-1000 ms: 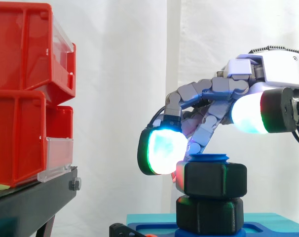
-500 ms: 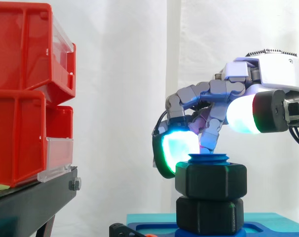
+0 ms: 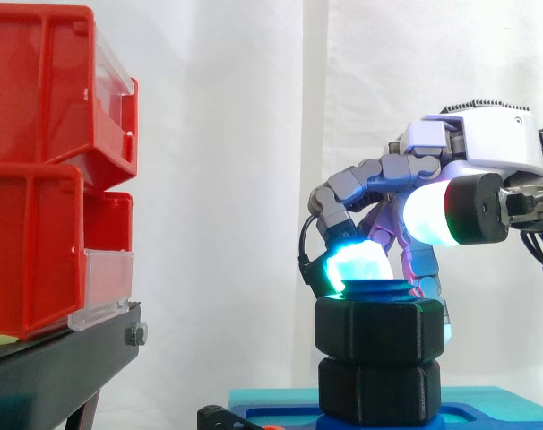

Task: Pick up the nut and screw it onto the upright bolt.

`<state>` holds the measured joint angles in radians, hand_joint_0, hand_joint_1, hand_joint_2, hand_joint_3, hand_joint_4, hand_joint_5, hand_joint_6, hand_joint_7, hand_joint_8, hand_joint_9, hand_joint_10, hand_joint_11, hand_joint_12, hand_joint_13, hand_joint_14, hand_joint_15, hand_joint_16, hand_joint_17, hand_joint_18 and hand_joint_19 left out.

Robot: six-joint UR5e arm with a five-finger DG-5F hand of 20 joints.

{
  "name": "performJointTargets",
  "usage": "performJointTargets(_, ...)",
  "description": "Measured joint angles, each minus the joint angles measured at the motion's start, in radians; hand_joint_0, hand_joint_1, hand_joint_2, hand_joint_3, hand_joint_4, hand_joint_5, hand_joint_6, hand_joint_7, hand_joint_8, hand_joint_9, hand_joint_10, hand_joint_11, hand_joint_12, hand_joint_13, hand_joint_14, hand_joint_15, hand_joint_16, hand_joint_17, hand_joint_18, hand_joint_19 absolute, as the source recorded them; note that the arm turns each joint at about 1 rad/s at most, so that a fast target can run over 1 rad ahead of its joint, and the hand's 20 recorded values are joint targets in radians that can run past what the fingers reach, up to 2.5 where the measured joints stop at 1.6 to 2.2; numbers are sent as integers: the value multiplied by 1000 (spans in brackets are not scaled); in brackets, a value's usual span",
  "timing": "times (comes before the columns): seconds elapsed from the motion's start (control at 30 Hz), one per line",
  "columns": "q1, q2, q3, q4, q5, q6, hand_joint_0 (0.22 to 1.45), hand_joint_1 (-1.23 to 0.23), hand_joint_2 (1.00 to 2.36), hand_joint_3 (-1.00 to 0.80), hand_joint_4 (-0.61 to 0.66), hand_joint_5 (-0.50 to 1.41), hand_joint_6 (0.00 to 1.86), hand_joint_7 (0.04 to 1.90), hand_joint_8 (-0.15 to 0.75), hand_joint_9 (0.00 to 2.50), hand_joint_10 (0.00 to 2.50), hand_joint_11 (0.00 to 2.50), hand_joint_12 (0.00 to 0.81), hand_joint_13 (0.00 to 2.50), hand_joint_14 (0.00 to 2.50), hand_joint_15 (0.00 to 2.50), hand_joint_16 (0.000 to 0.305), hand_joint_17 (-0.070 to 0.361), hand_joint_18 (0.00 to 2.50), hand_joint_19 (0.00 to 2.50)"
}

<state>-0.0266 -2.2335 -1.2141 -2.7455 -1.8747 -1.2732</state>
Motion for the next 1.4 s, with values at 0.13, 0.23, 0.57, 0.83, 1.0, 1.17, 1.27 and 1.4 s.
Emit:
performJointTargets(0.13, -5, 0, 0, 1, -4, 1, 526, -339, 1000, -500, 120, 61, 502, 1375, 252, 1558, 3, 79, 249, 991, 2, 60, 27, 61, 708, 211)
performJointTargets(0.23, -8, 0, 5, 2, -8, 1, 523, -328, 1000, -500, 180, 12, 505, 1181, 249, 1445, 0, 72, 265, 924, 1, 54, 29, 66, 628, 191)
performJointTargets(0.57, -14, 0, 61, -11, -22, 0, 511, -327, 1000, -500, 227, -96, 503, 797, 245, 1126, 0, 0, 285, 757, 1, 34, 34, 76, 449, 150)
performJointTargets(0.83, 4, 0, 65, -16, -18, -16, 497, -326, 1000, -500, 189, -123, 502, 707, 236, 959, 0, 0, 302, 621, 1, 0, 36, 81, 306, 92)
performJointTargets(1.0, 19, 0, 54, -14, -15, -17, 492, -321, 1000, -500, 194, -124, 502, 706, 234, 907, 0, 0, 305, 586, 0, 0, 37, 83, 258, 61)
performJointTargets(1.17, 29, 0, 18, 22, -7, -7, 487, -315, 1000, -500, 193, -124, 502, 703, 235, 883, 0, 0, 308, 562, 0, 0, 37, 84, 213, 28)
performJointTargets(1.27, 30, 0, 6, 41, -5, -1, 485, -311, 1000, -500, 189, -125, 502, 697, 233, 852, 0, 0, 313, 532, 0, 0, 37, 84, 177, 0)
performJointTargets(1.4, 29, 0, 0, 50, -5, 0, 482, -306, 1000, -500, 190, -125, 502, 699, 232, 829, 0, 0, 313, 500, 0, 0, 38, 85, 130, 0)
